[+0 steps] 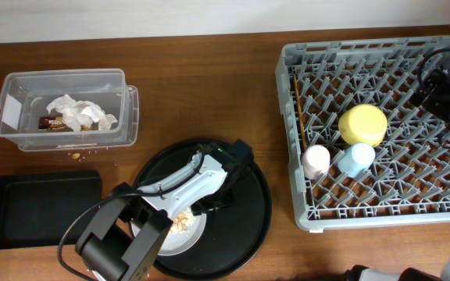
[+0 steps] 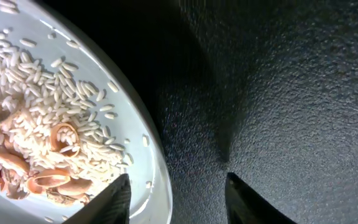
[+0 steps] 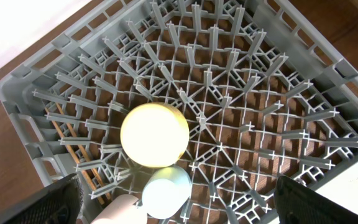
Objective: Sort waste into correct bins and load items into the dishwasher rack
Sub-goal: 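Reach the left gripper to the white plate and grasp its rim, then lift the plate left and tip the food scraps onto the small black tray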
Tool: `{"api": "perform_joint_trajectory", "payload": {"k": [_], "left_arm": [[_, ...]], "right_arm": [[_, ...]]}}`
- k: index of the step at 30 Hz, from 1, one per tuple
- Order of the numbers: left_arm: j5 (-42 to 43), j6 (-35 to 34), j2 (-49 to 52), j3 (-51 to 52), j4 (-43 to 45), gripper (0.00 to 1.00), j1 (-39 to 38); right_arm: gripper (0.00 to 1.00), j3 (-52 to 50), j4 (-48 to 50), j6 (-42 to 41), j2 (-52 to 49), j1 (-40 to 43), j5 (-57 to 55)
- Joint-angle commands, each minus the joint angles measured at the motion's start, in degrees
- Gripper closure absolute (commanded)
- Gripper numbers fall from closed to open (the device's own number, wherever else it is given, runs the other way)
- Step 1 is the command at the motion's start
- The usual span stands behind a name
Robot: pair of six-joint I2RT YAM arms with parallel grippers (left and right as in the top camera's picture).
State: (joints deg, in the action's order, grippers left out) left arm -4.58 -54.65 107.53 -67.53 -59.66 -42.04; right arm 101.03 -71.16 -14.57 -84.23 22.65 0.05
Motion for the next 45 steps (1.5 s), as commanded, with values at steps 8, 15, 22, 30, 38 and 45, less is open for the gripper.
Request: {"api": "perform_joint_trajectory", "payload": {"k": [8,15,22,30,38,45], "left_arm": [[-1.49,-1.05,0.9,2.25,1.6,0.6,-0.2],[-1.92,-1.07,0.9,3.04,2.03,0.79,-0.2],[-1.92,-1.05,0.9,1.95,0.68,0.99,-0.2],[-5.86,-1.05,0.87,-5.09,-7.13,0.99,0.2],[-12.22,-1.25,0.87,-16.22,-20.61,0.99,0.9],[-12.87,3.78,-0.13,-22.56,-26.1,0.99,17.44]], "right_arm": [[0.01,0.24,0.0,-0.09,-0.15,0.24,-0.33],[0.01,0.24,0.0,-0.09,-0.15,0.24,-0.31],[0.01,0.24,0.0,-0.09,-0.15,0.24,-0.31],[0.01,0.24,0.0,-0.09,-0.15,0.24,-0.33],[0.01,0.24,0.0,-0.09,-0.15,0.24,-0.31],[0.01,0.24,0.0,-0.09,-0.15,0.24,-0.31]]}}
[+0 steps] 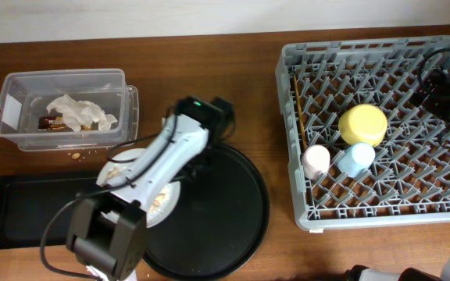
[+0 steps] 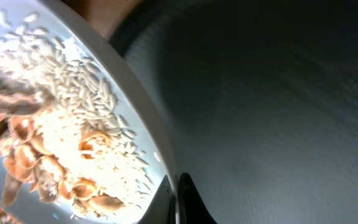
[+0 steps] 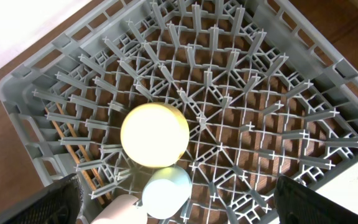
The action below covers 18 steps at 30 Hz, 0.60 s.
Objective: Sort waste into correct bins and load items into the dishwasher rack
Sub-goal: 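Lift the plate left and tip the food scraps onto the small black tray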
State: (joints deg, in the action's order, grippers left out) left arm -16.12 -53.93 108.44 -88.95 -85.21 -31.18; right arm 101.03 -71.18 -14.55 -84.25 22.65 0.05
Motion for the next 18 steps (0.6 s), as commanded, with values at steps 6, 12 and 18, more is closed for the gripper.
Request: {"api": "perform_joint_trajectory", "payload": {"k": [6,12,18], "left_arm": [[5.01,12.92,-3.13,-1.14,4.72,0.99,23.76],[14.01,20.81,-5.53,-1.14,7.39,0.99,36.7],[33.05,32.5,-9.18,-1.14,10.86,0.99,48.85]], "right_arm": [[0.01,0.24,0.02,-0.11,-0.13,0.24,-0.31],[0.01,0.24,0.02,-0.11,-0.13,0.24,-0.33],[0.01,0.24,0.02,-0.11,-0.13,0.24,-0.31]]}}
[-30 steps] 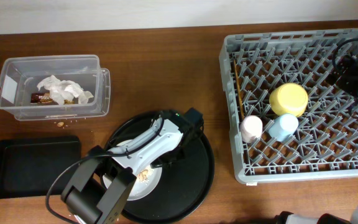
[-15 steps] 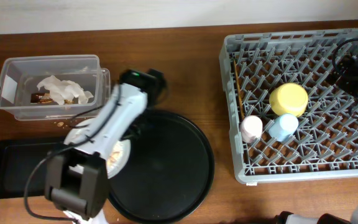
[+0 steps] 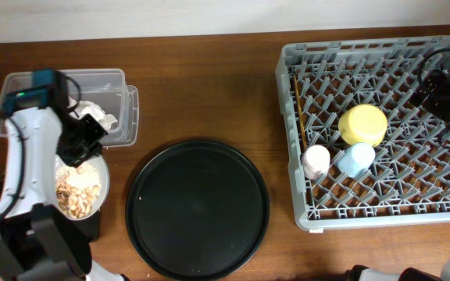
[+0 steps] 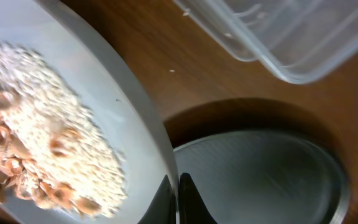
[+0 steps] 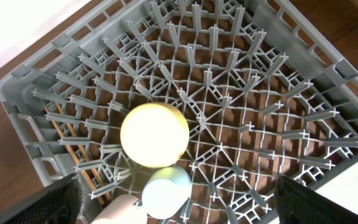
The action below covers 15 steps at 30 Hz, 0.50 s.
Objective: Sort waste into correct bins and load items into the dishwasher rack
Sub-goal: 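Lift the plate left and tip the food scraps onto the small black tray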
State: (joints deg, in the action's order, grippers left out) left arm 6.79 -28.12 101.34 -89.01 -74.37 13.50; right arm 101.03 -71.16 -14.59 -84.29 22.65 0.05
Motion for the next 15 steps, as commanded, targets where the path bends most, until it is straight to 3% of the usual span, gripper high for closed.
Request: {"api": "perform_joint_trajectory", "payload": {"k": [1,10,14,15], "left_arm": [[13.6,9.16,-2.05,-1.05,-0.04,0.99,6.21],[34.32,22.18,-2.05,-1.03,-6.4,0.99,24.79],[41.72,23.76,-2.05,-0.61,-6.69,0.99,32.22],[46.69,26.99,-2.05,0.09,-6.78,0.99,34.23]], "right_arm": [[0.01,0.24,0.0,-0.07,-0.09,0.24,-0.31],[0.01,0.24,0.0,-0.07,-0.09,0.24,-0.33],[0.01,0.24,0.0,-0.07,-0.09,0.24,-0.33],[0.01,0.24,0.0,-0.07,-0.09,0.24,-0.31]]}}
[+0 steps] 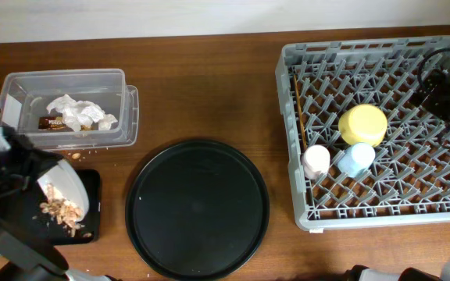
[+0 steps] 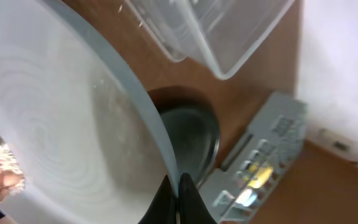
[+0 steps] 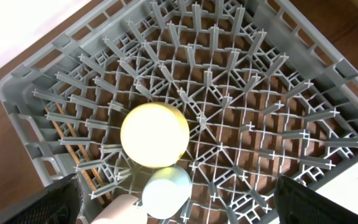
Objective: Sort waste into correct bins and load items into the dishwasher rack
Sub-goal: 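Lift the plate left and tip the food scraps onto the small black tray, then set the empty white plate back on the round tray and release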
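Note:
My left gripper [image 1: 39, 168] is shut on the rim of a white plate [image 1: 70, 187], which is tilted steeply over the black rectangular tray [image 1: 6, 209]. Rice and pasta scraps [image 1: 58, 211] lie on that tray below the plate. In the left wrist view the gripper [image 2: 176, 186] pinches the plate [image 2: 73, 124], its face nearly bare, with scraps at its low edge. My right gripper [image 3: 178, 200] hangs open above the grey dishwasher rack [image 1: 444, 215], which holds a yellow bowl [image 1: 362, 125], a blue cup [image 1: 356, 158] and a pink cup [image 1: 316, 161].
A clear plastic bin [image 1: 65, 109] with a crumpled tissue and a wrapper stands behind the rectangular tray. A round black tray [image 1: 198, 207] lies in the middle of the wooden table. Crumbs lie on the wood beside the bin.
The left arm has moved left and the plate, level and full before, is now tipped. Most of its food now lies on the black rectangular tray. The right arm is unchanged.
First my left gripper stood open around the rim of the full plate on the round black tray. Then it was shut on the rim, with the plate at that tray's left edge. Later the plate was over the rectangular tray, and now it is tipped out there.

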Tool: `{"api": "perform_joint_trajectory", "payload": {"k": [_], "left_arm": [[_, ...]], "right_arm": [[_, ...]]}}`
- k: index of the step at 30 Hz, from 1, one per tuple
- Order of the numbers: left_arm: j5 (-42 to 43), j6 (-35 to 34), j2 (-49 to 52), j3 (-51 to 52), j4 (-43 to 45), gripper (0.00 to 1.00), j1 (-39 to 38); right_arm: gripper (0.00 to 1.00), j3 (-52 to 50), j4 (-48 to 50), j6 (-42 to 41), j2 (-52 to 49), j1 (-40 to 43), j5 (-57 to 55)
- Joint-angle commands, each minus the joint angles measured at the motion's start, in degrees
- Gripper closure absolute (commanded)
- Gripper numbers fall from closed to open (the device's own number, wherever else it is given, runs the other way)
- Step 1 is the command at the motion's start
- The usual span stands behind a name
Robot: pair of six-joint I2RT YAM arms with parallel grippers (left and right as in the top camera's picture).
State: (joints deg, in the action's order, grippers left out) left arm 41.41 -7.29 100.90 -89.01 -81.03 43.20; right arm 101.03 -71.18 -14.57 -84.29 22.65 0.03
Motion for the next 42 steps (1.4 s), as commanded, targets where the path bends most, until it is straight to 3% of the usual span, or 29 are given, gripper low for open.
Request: {"api": "perform_joint_trajectory", "payload": {"k": [1,7,9,10,15,16,20,22,26,29,33,37,39,42], "left_arm": [[15.65,8.79,-1.62,0.81,-0.59,0.99,5.95],[30.03,21.27,-1.62,8.46,-2.73,0.99,15.1],[30.91,22.23,-1.62,10.67,-4.28,0.99,18.08],[33.59,26.88,-1.62,11.67,-6.71,0.99,20.04],[34.05,34.07,-1.62,12.15,-12.79,0.99,22.64],[34.93,38.23,-1.62,12.15,-14.4,0.99,22.58],[33.64,37.83,-2.05,12.22,-15.74,0.99,22.58],[31.32,33.05,-2.8,12.22,-15.74,0.99,22.4],[24.63,30.05,-10.88,12.22,-15.74,0.99,18.12],[19.93,28.59,-21.11,12.22,-15.72,0.99,6.14],[9.11,16.31,-29.38,12.22,-13.51,0.99,-17.55],[-8.68,-7.34,-31.58,13.29,-1.79,0.99,-41.55],[-21.49,-23.67,-30.64,17.38,7.04,0.99,-61.05],[-33.66,-34.23,-27.65,22.32,15.21,0.99,-76.22]], "right_arm": [[0.01,0.24,0.02,-0.09,-0.09,0.24,-0.31],[0.01,0.24,0.02,-0.09,-0.09,0.24,-0.28],[0.02,0.24,0.02,-0.09,-0.09,0.24,-0.31],[0.01,0.24,0.02,-0.09,-0.09,0.24,-0.28],[0.01,0.24,0.02,-0.09,-0.09,0.24,-0.28],[0.01,0.24,0.02,-0.09,-0.09,0.24,-0.28],[0.01,0.24,0.0,-0.09,-0.09,0.24,-0.28],[0.01,0.24,0.02,-0.09,-0.09,0.24,-0.28],[0.01,0.24,0.02,-0.09,-0.09,0.24,-0.28],[0.01,0.24,0.02,-0.09,-0.09,0.24,-0.28],[0.01,0.24,0.02,-0.09,-0.09,0.24,-0.28],[0.01,0.24,0.02,-0.09,-0.09,0.24,-0.31],[0.01,0.24,0.02,-0.09,-0.09,0.24,-0.28],[0.01,0.24,0.02,-0.09,-0.09,0.24,-0.31]]}}
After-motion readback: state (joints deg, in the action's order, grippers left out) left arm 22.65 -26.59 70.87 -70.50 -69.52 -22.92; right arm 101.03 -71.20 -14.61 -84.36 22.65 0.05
